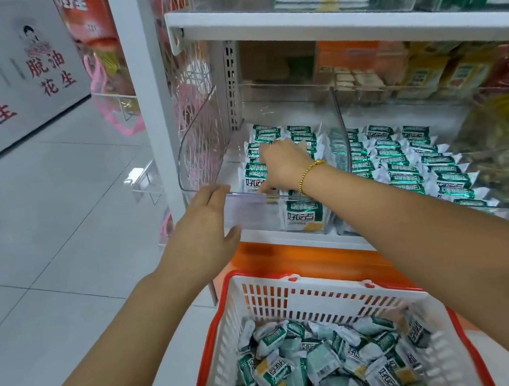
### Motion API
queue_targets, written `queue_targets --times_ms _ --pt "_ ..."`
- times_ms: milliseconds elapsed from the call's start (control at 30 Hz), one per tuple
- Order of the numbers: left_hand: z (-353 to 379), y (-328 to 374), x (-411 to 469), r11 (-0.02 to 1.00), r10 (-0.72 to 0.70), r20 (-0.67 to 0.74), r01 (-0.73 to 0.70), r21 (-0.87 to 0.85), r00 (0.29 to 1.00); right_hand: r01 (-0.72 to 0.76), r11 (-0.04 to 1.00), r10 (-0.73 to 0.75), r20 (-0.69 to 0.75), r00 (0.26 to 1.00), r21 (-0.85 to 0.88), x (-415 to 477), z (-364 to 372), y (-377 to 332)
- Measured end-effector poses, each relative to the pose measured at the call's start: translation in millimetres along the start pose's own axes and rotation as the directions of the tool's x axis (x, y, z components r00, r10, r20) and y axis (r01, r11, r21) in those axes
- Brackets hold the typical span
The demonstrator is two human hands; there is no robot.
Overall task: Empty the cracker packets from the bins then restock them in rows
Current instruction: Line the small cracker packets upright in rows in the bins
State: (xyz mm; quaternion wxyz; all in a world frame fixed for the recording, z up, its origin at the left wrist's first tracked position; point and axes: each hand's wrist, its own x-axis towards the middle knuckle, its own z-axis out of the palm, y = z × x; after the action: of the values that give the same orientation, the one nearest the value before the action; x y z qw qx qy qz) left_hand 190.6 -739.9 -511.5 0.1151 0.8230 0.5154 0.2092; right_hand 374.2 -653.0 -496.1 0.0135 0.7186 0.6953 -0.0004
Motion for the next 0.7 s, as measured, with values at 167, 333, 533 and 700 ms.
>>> queue_targets --times_ms 167,333,533,700 --pt "-2 9 -10 0.999 -0.035 0.001 0.035 0.019 0.999 0.035 0.997 -0.035 -0.001 0.999 -0.062 -6 -7 -5" --pt "4 15 -26 0.994 0.028 -0.071 -0.035 -0.103 0.997 0.123 0.986 -0.095 -0.219 0.971 0.116 -61 -33 8" --pt "53 20 -53 0.998 0.044 0.263 -0.032 -0.048 0.964 0.186 0.957 -0.167 -0.100 0.981 0.223 -164 19 28" --pt "124 10 -96 0.994 -0.104 0.607 0.061 0.091 0.788 0.055 0.972 -0.146 0.402 0.904 0.229 -209 134 61"
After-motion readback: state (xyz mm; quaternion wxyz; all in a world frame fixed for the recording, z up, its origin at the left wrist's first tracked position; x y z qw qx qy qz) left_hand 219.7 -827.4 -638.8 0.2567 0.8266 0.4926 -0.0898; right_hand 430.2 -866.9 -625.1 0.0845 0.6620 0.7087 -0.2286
